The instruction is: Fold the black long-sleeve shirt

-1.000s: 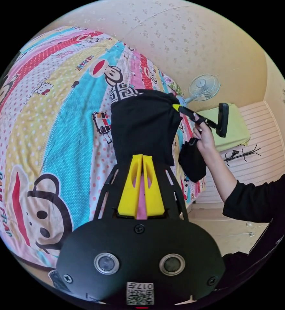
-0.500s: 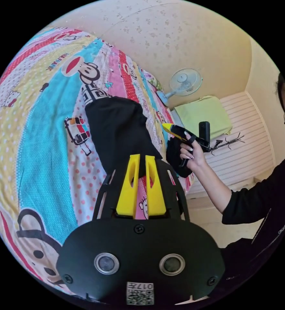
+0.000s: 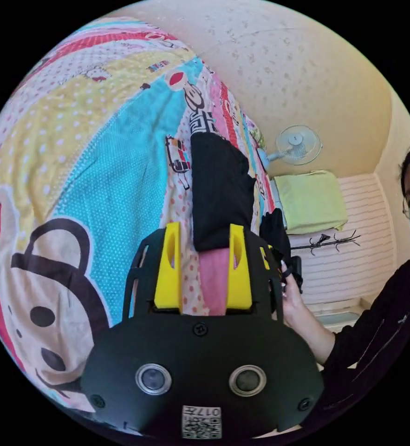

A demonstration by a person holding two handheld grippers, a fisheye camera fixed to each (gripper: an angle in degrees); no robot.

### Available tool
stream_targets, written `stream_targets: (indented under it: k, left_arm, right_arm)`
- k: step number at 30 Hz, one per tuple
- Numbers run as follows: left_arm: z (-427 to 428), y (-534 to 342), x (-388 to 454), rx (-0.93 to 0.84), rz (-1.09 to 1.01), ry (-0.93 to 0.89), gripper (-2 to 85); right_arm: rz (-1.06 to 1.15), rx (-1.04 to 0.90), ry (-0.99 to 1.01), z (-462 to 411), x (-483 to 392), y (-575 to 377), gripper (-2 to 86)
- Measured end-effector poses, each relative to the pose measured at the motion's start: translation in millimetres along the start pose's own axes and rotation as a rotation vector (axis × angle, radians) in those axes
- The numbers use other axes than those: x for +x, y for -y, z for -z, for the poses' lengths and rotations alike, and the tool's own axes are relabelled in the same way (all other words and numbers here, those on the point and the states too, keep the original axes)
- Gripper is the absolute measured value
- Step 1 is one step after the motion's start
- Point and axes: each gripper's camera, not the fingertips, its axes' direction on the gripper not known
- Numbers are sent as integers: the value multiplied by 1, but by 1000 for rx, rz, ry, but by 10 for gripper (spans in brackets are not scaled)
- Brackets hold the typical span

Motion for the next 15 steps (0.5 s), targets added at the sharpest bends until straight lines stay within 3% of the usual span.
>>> stream_targets:
  k: [5, 11, 15]
  left_arm:
    - [-50, 2, -32, -106, 130, -126, 91]
    - [-50, -24, -78, 27, 450, -357, 39]
    - [-27, -18, -61, 48, 371, -436, 37]
  right_arm:
    - [-341, 81, 554, -32, 58, -20, 110]
    - [-468, 242, 691, -39, 75, -30, 165]
    - [-499, 296, 700, -44, 75, -9, 211]
